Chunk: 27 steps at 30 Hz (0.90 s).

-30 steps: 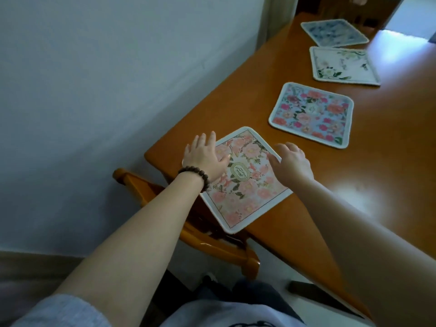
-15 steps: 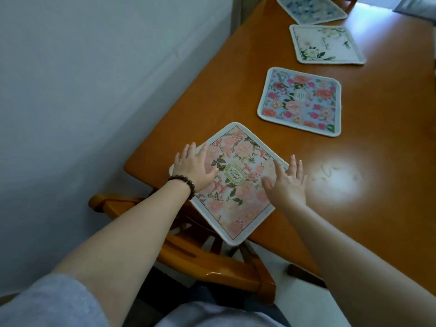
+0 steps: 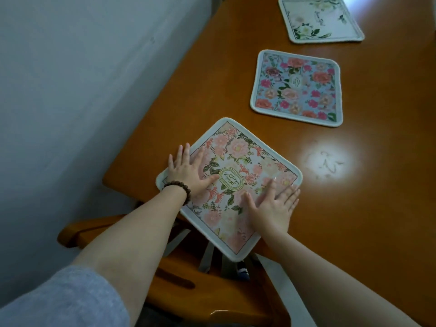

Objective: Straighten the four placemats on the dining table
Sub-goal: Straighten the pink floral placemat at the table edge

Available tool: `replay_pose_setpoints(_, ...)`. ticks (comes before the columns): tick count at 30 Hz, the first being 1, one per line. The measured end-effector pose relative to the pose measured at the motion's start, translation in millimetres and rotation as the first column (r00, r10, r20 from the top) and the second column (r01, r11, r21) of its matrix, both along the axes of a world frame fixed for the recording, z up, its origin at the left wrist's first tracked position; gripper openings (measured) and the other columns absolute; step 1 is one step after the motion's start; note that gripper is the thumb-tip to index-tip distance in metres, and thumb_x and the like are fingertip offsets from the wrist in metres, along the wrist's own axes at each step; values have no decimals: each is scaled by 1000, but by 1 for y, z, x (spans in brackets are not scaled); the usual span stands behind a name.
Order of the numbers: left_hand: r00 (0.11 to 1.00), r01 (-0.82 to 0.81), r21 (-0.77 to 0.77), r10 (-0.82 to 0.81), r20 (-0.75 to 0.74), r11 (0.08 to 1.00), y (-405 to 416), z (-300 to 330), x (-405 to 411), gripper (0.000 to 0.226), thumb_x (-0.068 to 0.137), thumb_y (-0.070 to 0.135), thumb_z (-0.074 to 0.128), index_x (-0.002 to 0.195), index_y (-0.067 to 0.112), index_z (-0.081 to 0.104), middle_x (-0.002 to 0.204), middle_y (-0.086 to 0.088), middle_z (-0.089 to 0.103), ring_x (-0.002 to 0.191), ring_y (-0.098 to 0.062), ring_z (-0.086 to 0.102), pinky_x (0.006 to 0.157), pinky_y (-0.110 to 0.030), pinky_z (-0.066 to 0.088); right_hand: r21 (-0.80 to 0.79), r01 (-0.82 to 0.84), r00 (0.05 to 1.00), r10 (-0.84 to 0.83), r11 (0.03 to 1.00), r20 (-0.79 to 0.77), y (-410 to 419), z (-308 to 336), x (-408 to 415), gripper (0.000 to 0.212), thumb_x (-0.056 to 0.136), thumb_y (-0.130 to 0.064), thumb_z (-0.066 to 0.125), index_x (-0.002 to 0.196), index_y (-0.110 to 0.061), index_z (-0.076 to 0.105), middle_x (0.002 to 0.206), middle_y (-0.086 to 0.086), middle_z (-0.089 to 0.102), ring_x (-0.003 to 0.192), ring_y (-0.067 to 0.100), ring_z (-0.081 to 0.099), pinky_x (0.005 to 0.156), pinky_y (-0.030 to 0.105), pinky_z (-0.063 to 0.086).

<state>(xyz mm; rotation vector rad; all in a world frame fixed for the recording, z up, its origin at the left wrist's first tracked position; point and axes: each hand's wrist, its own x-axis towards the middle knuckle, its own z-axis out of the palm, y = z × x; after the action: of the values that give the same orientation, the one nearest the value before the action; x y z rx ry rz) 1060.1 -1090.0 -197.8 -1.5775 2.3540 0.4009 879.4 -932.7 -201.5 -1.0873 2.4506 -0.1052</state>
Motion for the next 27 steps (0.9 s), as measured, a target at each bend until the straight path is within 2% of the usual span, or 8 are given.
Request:
replay_pose_setpoints(3, 1000, -12, -27, 12, -27, 1000, 12, -6, 7, 100, 67, 92, 9, 146, 38, -20, 157, -11, -18, 143, -26, -19, 115, -49, -7, -20, -42, 999, 41, 999, -11, -18, 0, -14, 95, 78, -83, 18, 150, -27, -12, 152, 24, -23, 138, 41, -27, 113, 48, -15)
replay_pose_setpoints(7, 994, -94, 15, 94, -53, 995, 42, -7, 12, 105, 61, 97, 7, 143, 41, -25, 154, -15, -26, 140, -27, -26, 114, -46, -11, -25, -206, 978, 205, 978, -50, -55, 1, -45, 90, 74, -86, 7, 148, -36, -10, 154, 18, -22, 137, 40, -27, 112, 49, -15)
replay_pose_setpoints(12, 972, -226, 42, 228, -56, 973, 94, -8, 1, 105, 58, 97, 10, 139, 44, -30, 153, -16, -29, 139, -29, -29, 112, -48, -14, -17, -476, 872, 469, 879, -140, -112, -2, -85, 85, 76, -87, 5, 149, -43, 0, 158, 13, -12, 142, 37, -20, 115, 46, -11)
replay_pose_setpoints(16, 969, -247, 43, 246, 9, 968, 101, -1, -5, 95, 68, 91, 15, 142, 44, -24, 155, -16, -22, 141, -31, -22, 111, -53, -11, 10, -559, 818, 553, 829, -159, -127, -4, -93, 85, 75, -87, 2, 148, -44, -2, 159, 11, -12, 142, 36, -20, 115, 48, -10)
replay_pose_setpoints(20, 977, -210, 0, 210, 26, 978, 84, 6, -2, 87, 74, 84, 12, 144, 43, -19, 154, -15, -26, 140, -32, -26, 112, -57, -10, -4, -496, 858, 490, 868, -157, -115, 9, -82, 84, 77, -85, 3, 148, -42, -8, 157, 11, -17, 140, 33, -26, 111, 56, -16)
replay_pose_setpoints(23, 990, -137, -61, 136, -29, 989, 48, 16, 4, 84, 77, 83, 13, 142, 44, -23, 153, -11, -30, 139, -30, -29, 112, -57, -10, -93, -340, 937, 328, 936, -123, -91, 23, -56, 81, 79, -83, 2, 146, -42, -16, 156, 11, -23, 139, 29, -30, 110, 57, -16)
replay_pose_setpoints(25, 996, -52, -122, 43, -75, 991, 19, 23, 7, 82, 80, 79, 15, 144, 43, -20, 155, -9, -27, 140, -29, -27, 112, -56, -9, -128, -219, 973, 208, 967, -99, -71, 28, -35, 77, 82, -81, 3, 144, -43, -20, 153, 9, -31, 138, 27, -32, 111, 60, -11)
replay_pose_setpoints(27, 992, 61, -179, -79, -96, 982, -7, 25, 8, 81, 81, 77, 15, 147, 40, -14, 156, -8, -23, 141, -27, -25, 113, -55, -7, -151, -96, 994, 87, 984, -64, -55, 29, -16, 74, 84, -77, 5, 144, -41, -21, 151, 7, -36, 137, 25, -35, 109, 61, -13)
